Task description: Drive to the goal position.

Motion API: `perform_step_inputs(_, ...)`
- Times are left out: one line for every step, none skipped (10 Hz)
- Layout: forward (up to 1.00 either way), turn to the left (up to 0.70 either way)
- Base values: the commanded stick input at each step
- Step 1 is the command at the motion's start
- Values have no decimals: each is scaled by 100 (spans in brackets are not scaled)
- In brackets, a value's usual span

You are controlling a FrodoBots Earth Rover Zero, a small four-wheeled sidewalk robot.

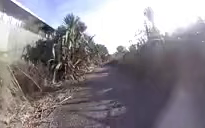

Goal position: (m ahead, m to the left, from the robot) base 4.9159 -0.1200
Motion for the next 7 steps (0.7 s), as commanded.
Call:
perform_step_inputs(45,-27)
perform_step_inputs(45,-27)
perform_step_inputs(45,-27)
perform_step_inputs(45,-27)
perform_step_inputs(45,-27)
perform_step_inputs(45,-27)
perform_step_inputs(45,-27)
